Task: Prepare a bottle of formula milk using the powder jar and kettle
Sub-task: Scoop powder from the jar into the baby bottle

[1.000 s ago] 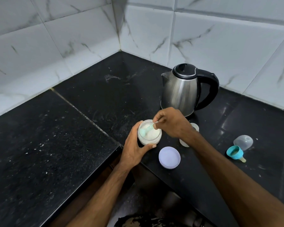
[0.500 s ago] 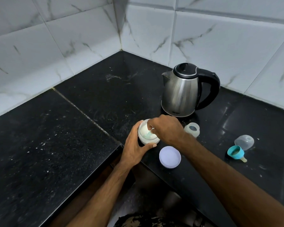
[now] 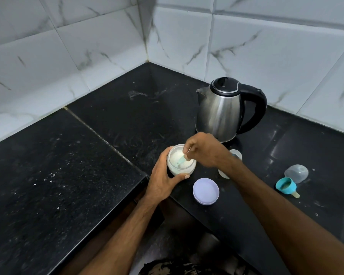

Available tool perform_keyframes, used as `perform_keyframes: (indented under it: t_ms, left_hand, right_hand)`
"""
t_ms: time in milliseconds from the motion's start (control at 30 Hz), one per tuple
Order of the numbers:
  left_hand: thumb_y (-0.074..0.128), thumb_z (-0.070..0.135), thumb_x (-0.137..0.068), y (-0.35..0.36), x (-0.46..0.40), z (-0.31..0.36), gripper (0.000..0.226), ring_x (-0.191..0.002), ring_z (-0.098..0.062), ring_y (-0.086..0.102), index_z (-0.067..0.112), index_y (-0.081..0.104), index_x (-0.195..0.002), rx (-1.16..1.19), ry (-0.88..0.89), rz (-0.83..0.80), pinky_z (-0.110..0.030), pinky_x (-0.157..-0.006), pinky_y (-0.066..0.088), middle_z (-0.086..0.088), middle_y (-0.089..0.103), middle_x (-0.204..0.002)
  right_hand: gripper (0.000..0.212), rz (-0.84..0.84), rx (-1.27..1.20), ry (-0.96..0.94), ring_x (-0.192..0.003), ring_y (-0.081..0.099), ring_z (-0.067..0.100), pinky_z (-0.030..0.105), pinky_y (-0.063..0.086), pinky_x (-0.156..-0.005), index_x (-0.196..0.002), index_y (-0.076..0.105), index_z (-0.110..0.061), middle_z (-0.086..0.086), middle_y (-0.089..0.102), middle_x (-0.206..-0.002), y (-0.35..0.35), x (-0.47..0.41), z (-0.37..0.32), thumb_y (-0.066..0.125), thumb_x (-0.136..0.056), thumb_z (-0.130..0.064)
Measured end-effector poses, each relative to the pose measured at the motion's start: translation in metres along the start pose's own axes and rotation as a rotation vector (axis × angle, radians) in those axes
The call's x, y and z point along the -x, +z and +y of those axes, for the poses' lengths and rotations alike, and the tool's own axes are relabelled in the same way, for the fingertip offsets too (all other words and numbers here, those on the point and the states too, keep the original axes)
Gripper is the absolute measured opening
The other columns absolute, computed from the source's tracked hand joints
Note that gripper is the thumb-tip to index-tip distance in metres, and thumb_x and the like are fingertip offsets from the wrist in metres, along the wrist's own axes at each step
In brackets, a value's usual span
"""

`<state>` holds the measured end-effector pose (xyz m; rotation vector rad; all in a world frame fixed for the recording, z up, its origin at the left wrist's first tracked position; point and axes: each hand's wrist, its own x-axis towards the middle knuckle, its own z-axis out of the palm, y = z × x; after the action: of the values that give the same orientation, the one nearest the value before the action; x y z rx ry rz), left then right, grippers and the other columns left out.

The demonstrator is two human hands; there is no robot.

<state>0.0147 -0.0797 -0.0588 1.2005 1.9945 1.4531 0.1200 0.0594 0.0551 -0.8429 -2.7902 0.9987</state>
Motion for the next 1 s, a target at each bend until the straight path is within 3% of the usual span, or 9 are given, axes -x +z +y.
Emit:
perform_keyframes:
  t_ms: [200,567,733,1000]
  left_hand:
    - [0.089,0.024,-0.069,-0.001,-0.004,0.002,0.087,-0.133,-0.015,0.05,0.03,0.041,-0.141,-0.008,0.017,0.002,-0.046,-0.11,0.043,0.012,0.054,-0.141]
    - [0.09,0.025,-0.069,-0.002,-0.005,0.002,0.087,-0.133,-0.012,0.049,0.036,0.04,-0.139,-0.016,0.007,0.007,-0.045,-0.11,0.043,0.015,0.053,-0.14]
    - [0.089,0.026,-0.069,-0.001,-0.005,0.004,0.087,-0.133,-0.012,0.049,0.035,0.04,-0.14,-0.019,0.015,0.0,-0.045,-0.11,0.043,0.016,0.053,-0.14]
    - [0.09,0.025,-0.068,-0.002,-0.004,0.005,0.087,-0.132,-0.01,0.051,0.034,0.041,-0.139,-0.023,0.013,0.001,-0.044,-0.11,0.043,0.017,0.055,-0.138]
  right_hand:
    - [0.005,0.082,-0.168,0.025,-0.075,0.071,0.008,0.032,0.058,-0.082,-0.081,0.076,-0.012,-0.002,0.076,-0.078,-0.008,0.001,0.008,0.075,-0.08,-0.007]
    - [0.005,0.134,-0.227,0.079,-0.075,0.07,0.008,0.022,0.055,-0.075,-0.086,0.072,-0.013,-0.001,0.075,-0.078,-0.011,0.002,0.015,0.073,-0.083,-0.008]
    - [0.009,0.188,-0.221,0.08,-0.07,0.068,0.002,0.013,0.046,-0.064,-0.084,0.071,-0.017,-0.005,0.074,-0.075,-0.01,0.002,0.017,0.071,-0.083,-0.008]
    - [0.01,0.194,-0.195,0.065,-0.073,0.068,0.005,0.025,0.056,-0.077,-0.084,0.07,-0.019,-0.006,0.073,-0.075,-0.005,0.003,0.015,0.071,-0.084,-0.009]
